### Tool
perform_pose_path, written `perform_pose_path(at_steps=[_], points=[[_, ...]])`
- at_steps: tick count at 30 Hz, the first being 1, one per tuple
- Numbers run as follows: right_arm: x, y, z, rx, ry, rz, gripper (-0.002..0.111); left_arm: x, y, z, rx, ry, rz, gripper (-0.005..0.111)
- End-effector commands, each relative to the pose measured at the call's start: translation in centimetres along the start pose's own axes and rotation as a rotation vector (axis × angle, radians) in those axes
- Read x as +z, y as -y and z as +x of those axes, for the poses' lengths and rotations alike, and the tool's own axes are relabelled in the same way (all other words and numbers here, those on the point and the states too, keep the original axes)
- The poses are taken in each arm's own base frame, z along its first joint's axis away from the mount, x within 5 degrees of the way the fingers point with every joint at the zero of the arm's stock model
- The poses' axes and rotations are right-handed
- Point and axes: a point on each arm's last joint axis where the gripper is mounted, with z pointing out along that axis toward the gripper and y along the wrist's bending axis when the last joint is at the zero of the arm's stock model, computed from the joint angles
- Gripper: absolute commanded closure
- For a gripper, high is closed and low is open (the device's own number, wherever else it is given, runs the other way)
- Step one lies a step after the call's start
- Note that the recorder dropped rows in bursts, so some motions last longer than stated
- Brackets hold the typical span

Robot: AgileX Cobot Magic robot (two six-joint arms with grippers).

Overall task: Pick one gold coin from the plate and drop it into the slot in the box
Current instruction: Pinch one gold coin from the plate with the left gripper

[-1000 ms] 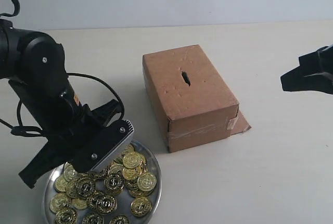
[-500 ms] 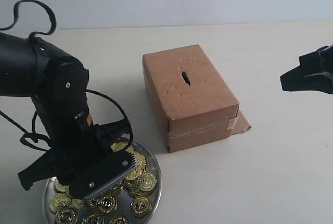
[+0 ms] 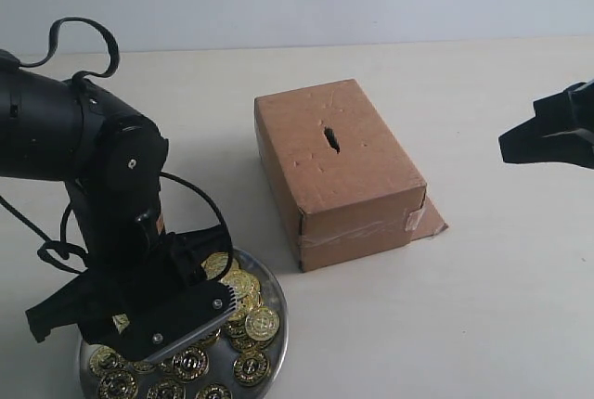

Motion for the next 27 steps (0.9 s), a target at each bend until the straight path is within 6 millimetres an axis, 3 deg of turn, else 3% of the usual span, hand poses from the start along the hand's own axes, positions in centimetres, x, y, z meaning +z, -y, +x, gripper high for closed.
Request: perform_pose_path(at_steps=[1,27], points=[[-0.3,-0.1,-0.2,-0.008,0.013,-0.005,0.108,0.1,0.0,-0.2,-0.001,0.003,0.012,0.053],[-0.3,-0.1,-0.2,-0.008,0.012,-0.006,0.108,1.8,-0.1,-1.0,0.038,0.003,0.034,0.054]])
